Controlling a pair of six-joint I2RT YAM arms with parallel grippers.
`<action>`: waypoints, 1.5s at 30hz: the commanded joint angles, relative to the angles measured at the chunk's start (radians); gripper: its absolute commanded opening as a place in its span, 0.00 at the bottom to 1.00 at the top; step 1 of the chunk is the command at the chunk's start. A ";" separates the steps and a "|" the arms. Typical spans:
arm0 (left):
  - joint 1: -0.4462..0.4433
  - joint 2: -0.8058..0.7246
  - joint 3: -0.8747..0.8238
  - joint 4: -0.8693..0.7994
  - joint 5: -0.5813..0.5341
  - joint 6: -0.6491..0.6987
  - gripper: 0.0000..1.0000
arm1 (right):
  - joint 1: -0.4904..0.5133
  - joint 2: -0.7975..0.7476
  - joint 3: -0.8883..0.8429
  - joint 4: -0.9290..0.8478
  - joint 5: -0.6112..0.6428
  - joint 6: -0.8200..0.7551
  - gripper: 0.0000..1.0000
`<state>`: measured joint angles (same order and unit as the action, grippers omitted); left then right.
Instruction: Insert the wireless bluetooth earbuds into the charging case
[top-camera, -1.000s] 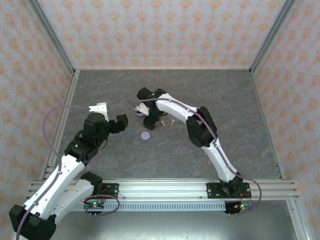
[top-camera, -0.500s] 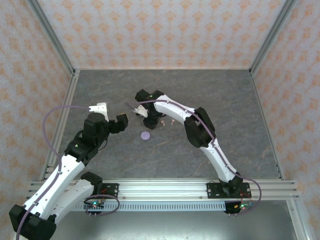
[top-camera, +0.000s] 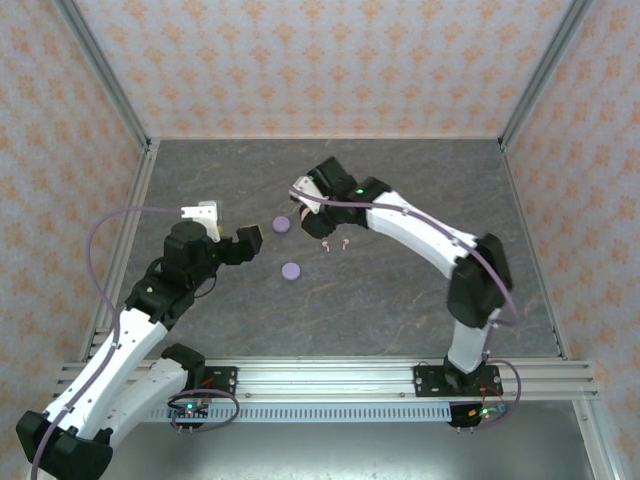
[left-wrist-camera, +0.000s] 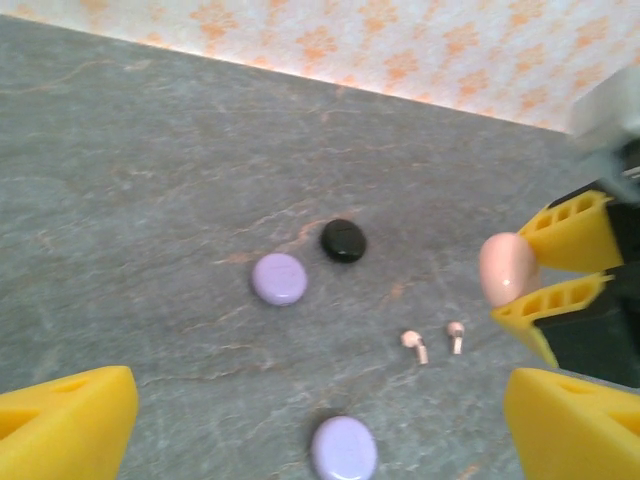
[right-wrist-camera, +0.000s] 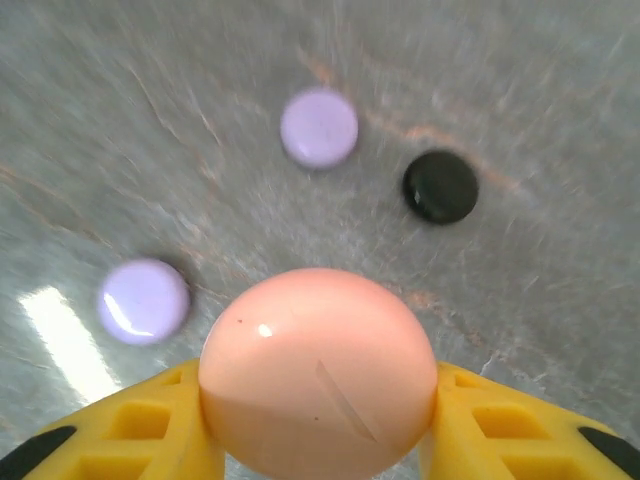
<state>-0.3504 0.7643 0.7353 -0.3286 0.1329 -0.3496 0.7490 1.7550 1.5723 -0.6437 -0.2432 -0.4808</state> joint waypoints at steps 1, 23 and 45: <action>0.011 0.028 0.102 0.002 0.118 -0.014 0.93 | 0.004 -0.148 -0.135 0.188 -0.057 0.014 0.42; -0.067 0.287 0.290 0.194 0.634 -0.149 0.72 | 0.055 -0.478 -0.400 0.452 -0.111 -0.237 0.41; -0.106 0.357 0.269 0.233 0.656 -0.158 0.41 | 0.056 -0.459 -0.380 0.467 -0.113 -0.204 0.41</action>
<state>-0.4454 1.1168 0.9977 -0.1402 0.7578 -0.5049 0.7979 1.2945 1.1812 -0.2314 -0.3447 -0.7006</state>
